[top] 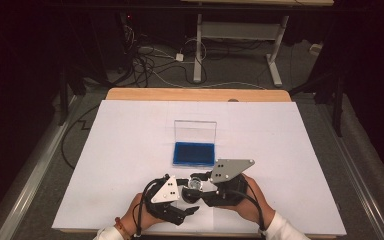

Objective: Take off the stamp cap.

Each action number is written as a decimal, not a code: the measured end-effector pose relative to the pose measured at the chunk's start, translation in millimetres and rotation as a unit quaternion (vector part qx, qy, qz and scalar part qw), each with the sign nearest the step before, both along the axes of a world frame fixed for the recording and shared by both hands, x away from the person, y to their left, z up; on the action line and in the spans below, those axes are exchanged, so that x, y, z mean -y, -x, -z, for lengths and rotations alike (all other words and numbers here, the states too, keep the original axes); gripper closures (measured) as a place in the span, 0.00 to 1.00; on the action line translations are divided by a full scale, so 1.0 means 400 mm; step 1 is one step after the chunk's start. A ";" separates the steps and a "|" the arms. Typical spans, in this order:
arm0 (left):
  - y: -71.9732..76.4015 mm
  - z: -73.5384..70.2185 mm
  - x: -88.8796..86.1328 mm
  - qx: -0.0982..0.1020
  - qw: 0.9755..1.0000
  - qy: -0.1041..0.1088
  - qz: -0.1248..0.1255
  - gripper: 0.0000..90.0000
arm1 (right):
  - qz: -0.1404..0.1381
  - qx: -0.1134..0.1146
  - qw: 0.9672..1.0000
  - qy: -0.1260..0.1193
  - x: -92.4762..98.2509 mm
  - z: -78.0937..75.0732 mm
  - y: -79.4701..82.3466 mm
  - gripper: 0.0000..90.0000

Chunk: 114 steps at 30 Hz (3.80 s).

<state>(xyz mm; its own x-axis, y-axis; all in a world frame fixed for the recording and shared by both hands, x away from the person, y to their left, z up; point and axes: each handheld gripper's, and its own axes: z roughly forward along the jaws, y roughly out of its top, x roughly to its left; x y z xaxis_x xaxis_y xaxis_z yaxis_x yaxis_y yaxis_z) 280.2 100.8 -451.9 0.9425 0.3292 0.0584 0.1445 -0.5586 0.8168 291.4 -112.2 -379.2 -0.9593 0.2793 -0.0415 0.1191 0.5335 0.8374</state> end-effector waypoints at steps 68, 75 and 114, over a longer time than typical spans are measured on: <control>-0.034 0.016 -0.042 -0.061 0.998 -0.002 0.005 0.41 | -0.002 0.016 0.999 -0.045 0.024 0.004 0.009 0.63; -0.037 0.018 -0.053 -0.050 0.999 -0.016 -0.002 0.40 | 0.009 0.018 0.999 -0.048 0.046 -0.009 0.002 0.63; 0.008 0.003 -0.319 0.024 0.991 -0.012 -0.130 0.40 | 0.074 0.022 0.997 -0.015 0.127 -0.030 -0.055 0.63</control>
<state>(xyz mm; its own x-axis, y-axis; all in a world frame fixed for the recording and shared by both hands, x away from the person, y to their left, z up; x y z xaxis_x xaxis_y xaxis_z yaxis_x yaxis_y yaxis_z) 277.1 228.6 -453.1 0.8221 0.5583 0.1115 0.2475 -0.5268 0.8131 313.4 -163.0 -367.2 -0.9053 0.4187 -0.0715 0.1575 0.4873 0.8589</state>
